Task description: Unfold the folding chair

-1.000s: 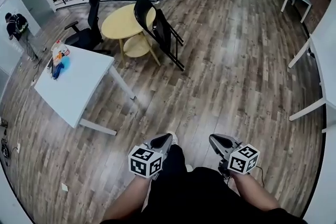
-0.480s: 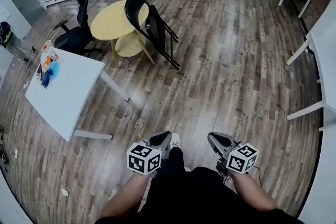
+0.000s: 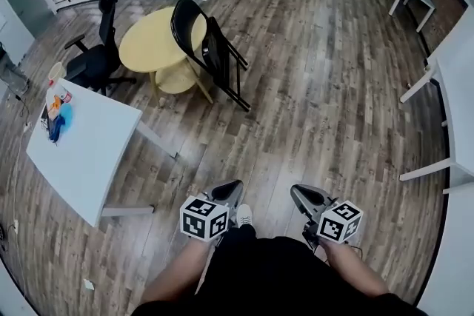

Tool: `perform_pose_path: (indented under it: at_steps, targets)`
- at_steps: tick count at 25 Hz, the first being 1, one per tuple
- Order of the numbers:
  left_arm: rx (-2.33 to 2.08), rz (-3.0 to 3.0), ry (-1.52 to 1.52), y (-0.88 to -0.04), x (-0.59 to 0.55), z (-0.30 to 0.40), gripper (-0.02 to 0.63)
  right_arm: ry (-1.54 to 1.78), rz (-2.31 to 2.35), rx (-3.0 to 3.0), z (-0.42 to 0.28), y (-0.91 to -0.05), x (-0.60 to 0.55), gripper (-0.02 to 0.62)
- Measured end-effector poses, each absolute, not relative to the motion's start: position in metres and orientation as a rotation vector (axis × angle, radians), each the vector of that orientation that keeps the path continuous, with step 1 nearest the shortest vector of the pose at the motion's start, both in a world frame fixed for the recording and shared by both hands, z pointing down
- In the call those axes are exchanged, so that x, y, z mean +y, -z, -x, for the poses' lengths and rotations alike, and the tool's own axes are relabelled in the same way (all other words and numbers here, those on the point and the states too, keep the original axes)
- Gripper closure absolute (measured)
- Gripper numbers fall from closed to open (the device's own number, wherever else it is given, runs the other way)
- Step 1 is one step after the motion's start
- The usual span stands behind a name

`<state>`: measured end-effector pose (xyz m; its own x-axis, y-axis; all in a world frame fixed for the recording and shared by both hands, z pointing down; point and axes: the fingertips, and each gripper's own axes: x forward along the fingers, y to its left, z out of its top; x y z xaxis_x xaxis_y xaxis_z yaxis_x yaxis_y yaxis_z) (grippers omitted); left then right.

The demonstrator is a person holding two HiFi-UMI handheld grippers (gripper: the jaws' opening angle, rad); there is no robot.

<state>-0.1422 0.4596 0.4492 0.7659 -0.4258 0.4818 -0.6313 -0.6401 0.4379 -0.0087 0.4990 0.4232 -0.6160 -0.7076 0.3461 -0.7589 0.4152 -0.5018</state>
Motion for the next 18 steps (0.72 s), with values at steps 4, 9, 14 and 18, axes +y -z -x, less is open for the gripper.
perform_pose_path:
  at_steps: [4,9,14,18]
  targets:
    - [-0.795,-2.361,-0.415,-0.449,0.418,0.151,0.598,-0.947,-1.327,-2.566,0.018,-0.421,0.459,0.589]
    - [-0.825,-2.365,-0.379,-0.447,0.372,0.168,0.598,-0.879,-1.325,-2.579,0.027,-0.41,0.409,0.589]
    - [-0.836,-2.374,-0.349,-0.449,0.339,0.176,0.598,-0.825,-1.321,-2.574,0.03,-0.406,0.371,0.589]
    - [-0.845,-2.369,-0.329,-0.449,0.323,0.181,0.598,-0.807,-1.298,-2.579,0.039,-0.401,0.351,0.589]
